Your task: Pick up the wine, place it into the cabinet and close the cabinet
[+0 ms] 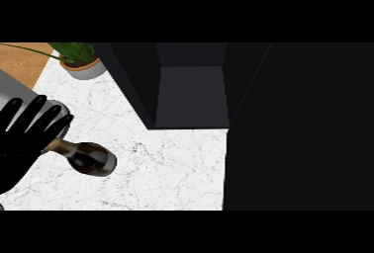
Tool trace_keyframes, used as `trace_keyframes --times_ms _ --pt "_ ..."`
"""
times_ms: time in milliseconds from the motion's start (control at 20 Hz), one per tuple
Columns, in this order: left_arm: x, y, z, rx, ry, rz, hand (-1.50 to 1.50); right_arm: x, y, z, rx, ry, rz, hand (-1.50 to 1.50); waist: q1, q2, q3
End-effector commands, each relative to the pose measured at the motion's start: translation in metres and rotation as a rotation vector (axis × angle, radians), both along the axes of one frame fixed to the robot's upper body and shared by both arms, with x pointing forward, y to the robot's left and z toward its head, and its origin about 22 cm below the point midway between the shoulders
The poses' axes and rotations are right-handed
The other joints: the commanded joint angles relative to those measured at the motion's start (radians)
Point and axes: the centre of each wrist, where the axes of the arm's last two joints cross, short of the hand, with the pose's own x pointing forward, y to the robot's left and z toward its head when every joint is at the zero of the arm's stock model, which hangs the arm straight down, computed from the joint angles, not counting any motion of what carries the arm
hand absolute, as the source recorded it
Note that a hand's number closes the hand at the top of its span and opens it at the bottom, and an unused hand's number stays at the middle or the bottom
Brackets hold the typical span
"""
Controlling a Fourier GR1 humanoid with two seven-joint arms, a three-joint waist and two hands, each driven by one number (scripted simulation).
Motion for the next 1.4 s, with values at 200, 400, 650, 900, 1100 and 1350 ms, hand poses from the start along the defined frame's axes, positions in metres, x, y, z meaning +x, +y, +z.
trace_keyframes --times_ms 200,400,650,900,1100,1350 --pt "0.013 0.038 0.015 -0.023 0.048 -0.061 -1.5 -0.006 -0.005 0.01 0.011 0.014 0.019 -1.5 0.013 -0.001 0.002" --pt "-0.003 0.036 0.024 -0.002 0.046 -0.083 -1.5 -0.032 -0.015 0.028 0.009 0.034 0.034 -1.5 0.012 -0.003 0.002" --pt "-0.009 0.041 0.015 -0.015 0.063 -0.086 -1.5 -0.002 -0.003 0.045 -0.005 -0.002 0.005 -1.5 0.02 -0.001 0.001" --pt "-0.018 0.049 -0.008 0.0 0.05 -0.039 -1.5 -0.009 -0.013 0.031 0.008 0.018 0.032 -1.5 0.016 -0.002 0.002" --pt "-0.019 0.05 0.004 0.026 0.069 -0.017 -1.5 -0.016 -0.01 0.048 -0.012 0.027 0.02 -1.5 0.017 -0.002 0.001" --pt "0.0 0.076 0.0 0.048 0.076 0.023 -1.5 -0.021 -0.01 0.033 0.006 0.003 0.023 -1.5 0.01 -0.001 0.002"
